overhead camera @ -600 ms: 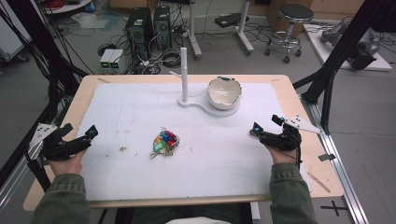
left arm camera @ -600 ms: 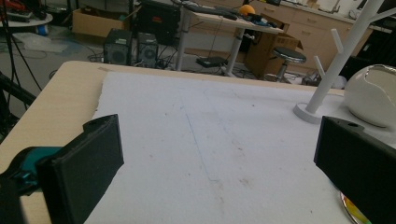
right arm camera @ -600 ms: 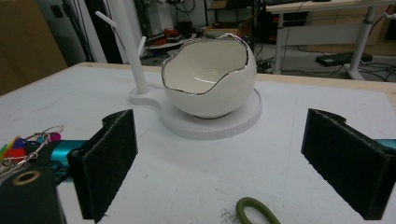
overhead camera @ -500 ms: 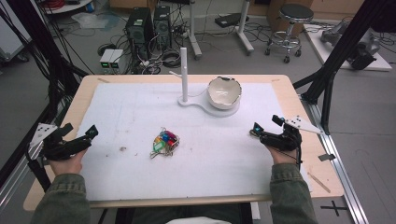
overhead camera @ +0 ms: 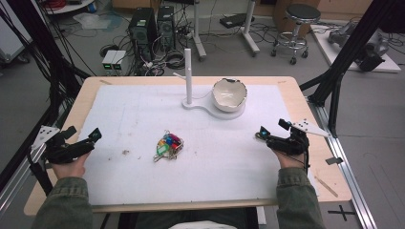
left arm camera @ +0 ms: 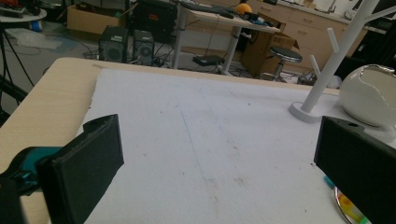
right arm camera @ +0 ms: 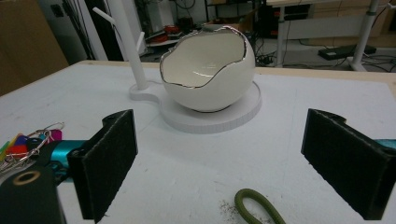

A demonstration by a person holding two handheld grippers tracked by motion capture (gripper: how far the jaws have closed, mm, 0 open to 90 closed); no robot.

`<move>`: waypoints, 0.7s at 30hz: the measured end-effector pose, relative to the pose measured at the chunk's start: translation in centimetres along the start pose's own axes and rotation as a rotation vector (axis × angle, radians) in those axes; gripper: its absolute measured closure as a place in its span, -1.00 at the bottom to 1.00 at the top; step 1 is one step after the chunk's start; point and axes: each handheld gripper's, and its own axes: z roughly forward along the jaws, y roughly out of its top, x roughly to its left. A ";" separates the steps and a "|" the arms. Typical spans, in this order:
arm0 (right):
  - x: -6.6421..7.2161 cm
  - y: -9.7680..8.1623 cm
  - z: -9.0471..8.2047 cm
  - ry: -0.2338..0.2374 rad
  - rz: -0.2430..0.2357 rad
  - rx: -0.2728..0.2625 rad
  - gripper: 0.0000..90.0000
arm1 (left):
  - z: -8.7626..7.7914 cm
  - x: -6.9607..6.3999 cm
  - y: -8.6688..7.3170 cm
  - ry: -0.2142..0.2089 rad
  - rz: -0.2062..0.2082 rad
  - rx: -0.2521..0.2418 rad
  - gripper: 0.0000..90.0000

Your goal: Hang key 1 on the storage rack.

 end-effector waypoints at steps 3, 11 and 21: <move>-0.2 0.0 0.1 -0.003 0.004 0.006 -0.78 | 0.0 0.0 0.0 -0.002 -0.001 0.002 -0.96; -1.3 0.6 0.1 0.020 0.085 0.005 -0.78 | 0.1 0.4 -0.1 -0.010 -0.025 -0.003 -0.96; -2.6 1.8 0.1 0.013 0.074 0.043 -0.78 | 0.2 0.2 -0.1 -0.015 -0.024 0.001 -0.96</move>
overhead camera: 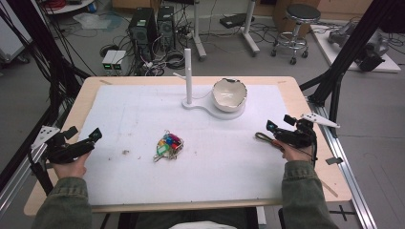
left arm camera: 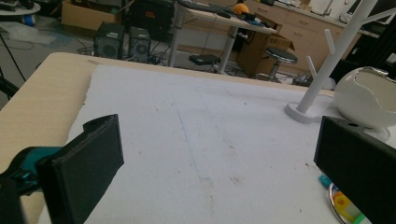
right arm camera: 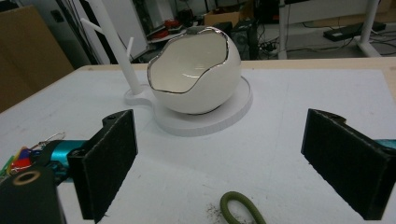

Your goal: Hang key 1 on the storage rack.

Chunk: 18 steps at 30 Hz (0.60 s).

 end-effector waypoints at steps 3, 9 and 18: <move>-0.3 0.5 0.1 -0.005 -0.003 0.014 -0.78 | 0.0 0.0 0.0 0.000 -0.001 0.000 -0.96; -1.4 1.3 0.2 -0.026 -0.006 0.054 -0.78 | 0.0 0.1 0.0 -0.002 -0.004 0.003 -0.96; -2.8 1.7 0.5 -0.038 -0.029 0.152 -0.78 | 0.0 0.1 0.0 0.000 -0.011 0.002 -0.96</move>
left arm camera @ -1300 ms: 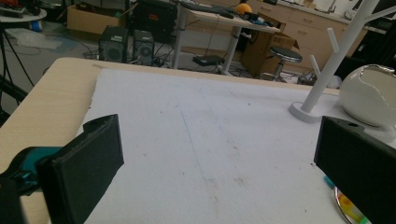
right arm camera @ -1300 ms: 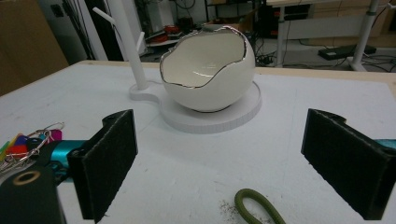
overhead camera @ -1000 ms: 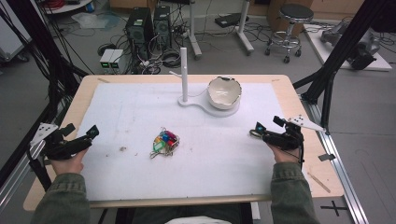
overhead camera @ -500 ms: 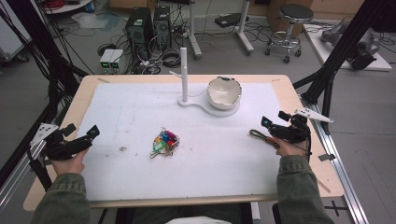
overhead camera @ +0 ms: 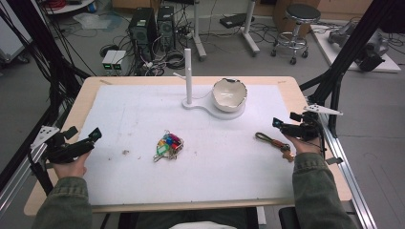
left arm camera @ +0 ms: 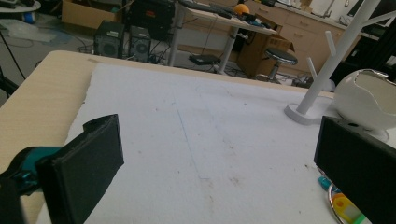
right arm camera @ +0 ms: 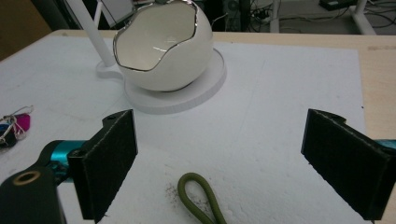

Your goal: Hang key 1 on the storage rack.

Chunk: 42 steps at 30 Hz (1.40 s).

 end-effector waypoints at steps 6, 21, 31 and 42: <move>-0.9 0.2 0.2 -0.002 -0.010 0.059 -0.78 | 0.1 -0.2 0.0 -0.005 0.007 0.006 -0.96; -1.8 0.6 1.3 0.005 -0.043 0.198 -0.78 | 0.2 -0.2 0.0 -0.011 0.004 0.001 -0.96; -2.6 -0.2 2.5 0.008 -0.066 0.333 -0.78 | 0.2 -0.2 0.0 -0.015 0.006 0.002 -0.96; -2.9 -1.1 3.4 0.018 -0.096 0.454 -0.78 | 0.2 -0.2 0.0 -0.016 0.003 0.000 -0.96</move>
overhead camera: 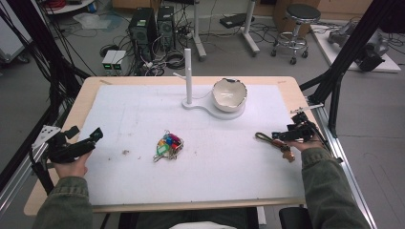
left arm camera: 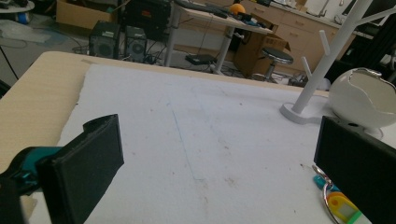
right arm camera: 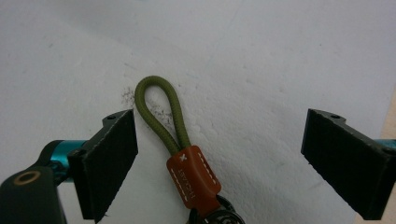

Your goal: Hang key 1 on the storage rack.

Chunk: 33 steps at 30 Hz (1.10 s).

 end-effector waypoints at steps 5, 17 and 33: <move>0.0 -0.1 0.2 0.005 -0.015 0.028 -0.69 | 0.0 0.0 0.0 -0.001 0.000 0.001 -0.96; 0.0 -0.6 0.6 0.021 -0.054 0.119 -0.34 | -0.1 0.0 0.0 -0.007 -0.011 -0.003 -0.96; 0.2 -0.7 1.1 0.032 -0.089 0.162 0.18 | -0.1 0.1 0.0 -0.011 -0.014 0.001 -0.96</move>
